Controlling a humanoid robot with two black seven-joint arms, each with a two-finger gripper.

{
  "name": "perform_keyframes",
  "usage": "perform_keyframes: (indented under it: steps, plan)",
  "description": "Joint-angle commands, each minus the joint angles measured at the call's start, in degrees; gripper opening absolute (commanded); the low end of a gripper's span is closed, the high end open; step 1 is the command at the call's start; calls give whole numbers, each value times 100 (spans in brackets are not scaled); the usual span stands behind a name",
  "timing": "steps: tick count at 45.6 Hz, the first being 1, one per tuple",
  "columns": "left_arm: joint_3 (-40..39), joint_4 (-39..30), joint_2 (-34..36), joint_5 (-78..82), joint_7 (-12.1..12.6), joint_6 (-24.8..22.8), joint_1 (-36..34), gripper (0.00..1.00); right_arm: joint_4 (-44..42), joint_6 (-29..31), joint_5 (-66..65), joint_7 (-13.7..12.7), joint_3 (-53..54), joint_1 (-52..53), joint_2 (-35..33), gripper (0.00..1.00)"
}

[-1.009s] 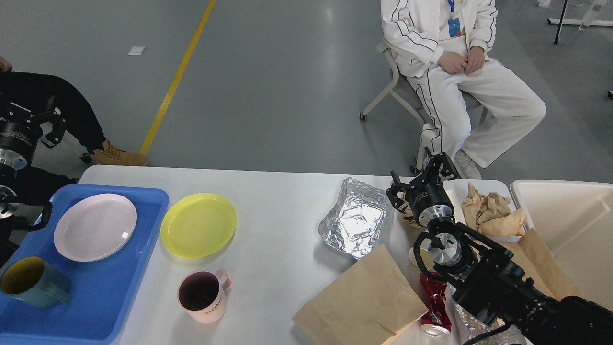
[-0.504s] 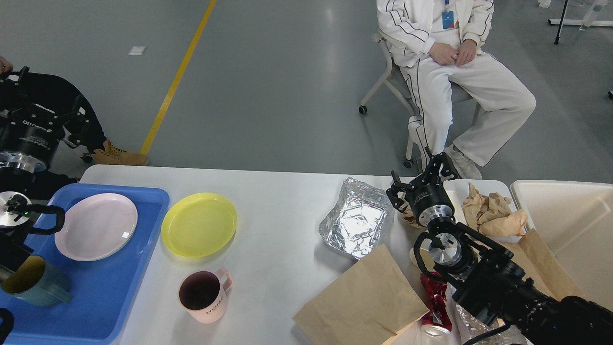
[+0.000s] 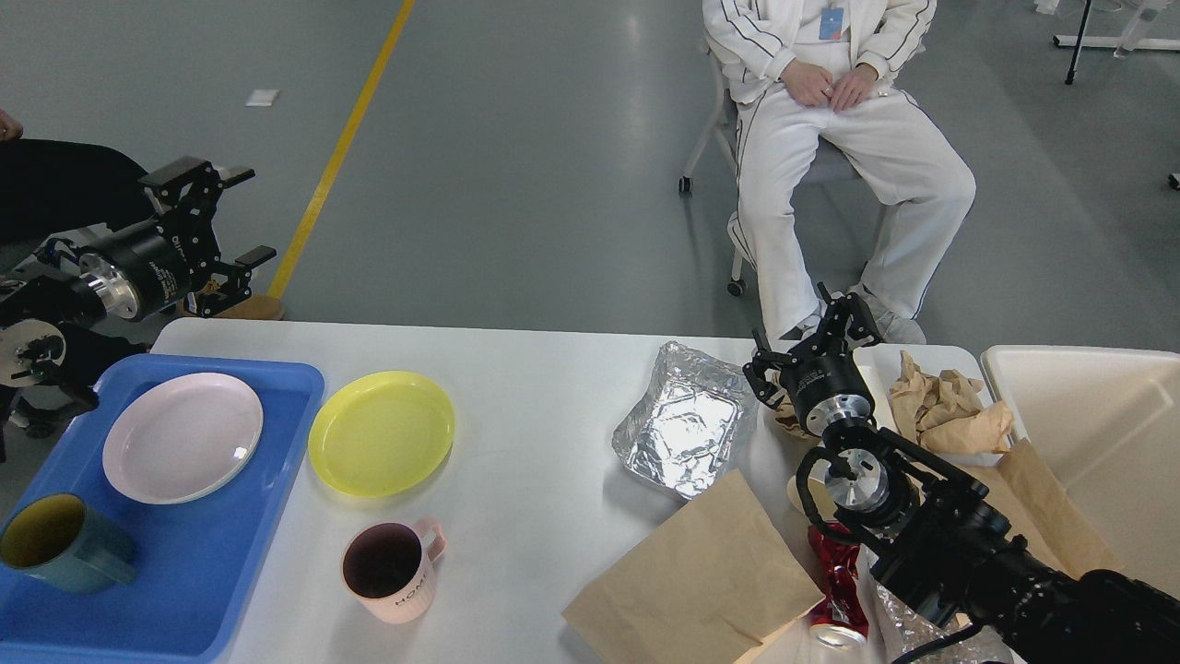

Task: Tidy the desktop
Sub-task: 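Move the left gripper in over the blue tray toward the pink mug, then lower the left gripper onto the pink mug rim and grasp it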

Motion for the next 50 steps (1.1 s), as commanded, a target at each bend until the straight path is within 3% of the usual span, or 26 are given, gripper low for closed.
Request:
perform_keyframes:
  steps: [1, 12, 22, 30, 35, 42, 50]
  plan:
    - [1973, -19, 15, 13, 70, -162, -445, 96, 0, 0, -1, 0, 0, 0, 0, 100]
    - [3775, -607, 199, 66, 97, -1470, -955, 96, 0, 0, -1, 0, 0, 0, 0, 100]
    - [6052, -634, 33, 93, 88, -1470, -1799, 96, 9, 0, -1, 0, 0, 0, 0, 100]
    - [6597, -686, -564, 268, 149, -1470, -2273, 96, 9, 0, -1, 0, 0, 0, 0, 100]
    - [7046, -1064, -1013, 506, 299, -1470, -2519, 96, 9, 0, -1, 0, 0, 0, 0, 100]
    - [7661, -1969, -1242, 532, 307, -1470, -2968, 96, 9, 0, -1, 0, 0, 0, 0, 100]
    - [7899, -2251, -1611, 541, 334, -1470, -3082, 96, 0, 0, -1, 0, 0, 0, 0, 100]
